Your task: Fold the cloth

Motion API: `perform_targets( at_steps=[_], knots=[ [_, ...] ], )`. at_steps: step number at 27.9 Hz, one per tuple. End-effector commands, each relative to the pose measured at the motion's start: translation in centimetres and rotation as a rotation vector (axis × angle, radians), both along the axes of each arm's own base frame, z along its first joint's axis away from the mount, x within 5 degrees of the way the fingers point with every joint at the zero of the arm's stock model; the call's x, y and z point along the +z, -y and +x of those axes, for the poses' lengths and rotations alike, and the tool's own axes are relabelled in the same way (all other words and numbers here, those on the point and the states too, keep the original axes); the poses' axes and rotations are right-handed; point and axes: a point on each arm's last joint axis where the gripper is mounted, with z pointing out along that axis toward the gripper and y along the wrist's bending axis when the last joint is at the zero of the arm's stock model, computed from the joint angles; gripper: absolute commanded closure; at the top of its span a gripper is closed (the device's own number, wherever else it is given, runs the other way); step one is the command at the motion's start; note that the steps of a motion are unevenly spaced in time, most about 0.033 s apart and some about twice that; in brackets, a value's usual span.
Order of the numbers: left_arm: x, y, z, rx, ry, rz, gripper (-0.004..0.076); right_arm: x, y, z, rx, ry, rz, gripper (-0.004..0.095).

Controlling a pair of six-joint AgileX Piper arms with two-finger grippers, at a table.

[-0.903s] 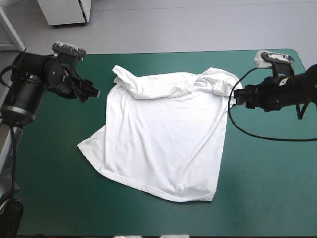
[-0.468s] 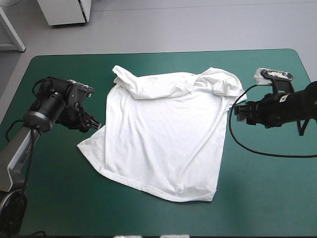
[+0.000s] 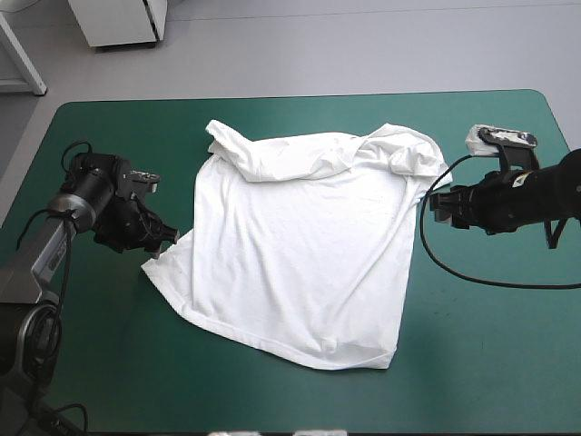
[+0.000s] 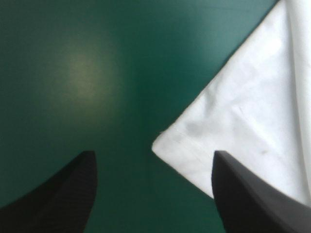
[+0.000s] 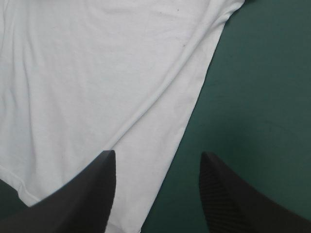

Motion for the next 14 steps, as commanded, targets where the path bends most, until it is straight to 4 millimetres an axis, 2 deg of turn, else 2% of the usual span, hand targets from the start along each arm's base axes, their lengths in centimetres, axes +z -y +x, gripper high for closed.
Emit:
perform_targets(
  at_steps=[1,7,11,14],
  knots=[
    [0.0,0.0,-0.6,0.002,0.037,-0.014,0.0231,1.4,-0.1,-0.9,0.011,0.061,0.014,0.0422],
    [-1.7,0.1,-0.3,-0.007,0.067,-0.026,0.0231,1.4,-0.1,-0.9,0.011,0.061,0.014,0.0422],
    [-3.3,0.2,0.1,-0.022,0.018,-0.028,0.0241,1.4,-0.1,-0.9,0.011,0.061,0.014,0.0422],
    [-4.2,0.2,0.3,-0.013,-0.018,-0.028,0.0411,1.4,-0.1,-0.9,0.009,0.061,0.005,0.0447]
  ],
)
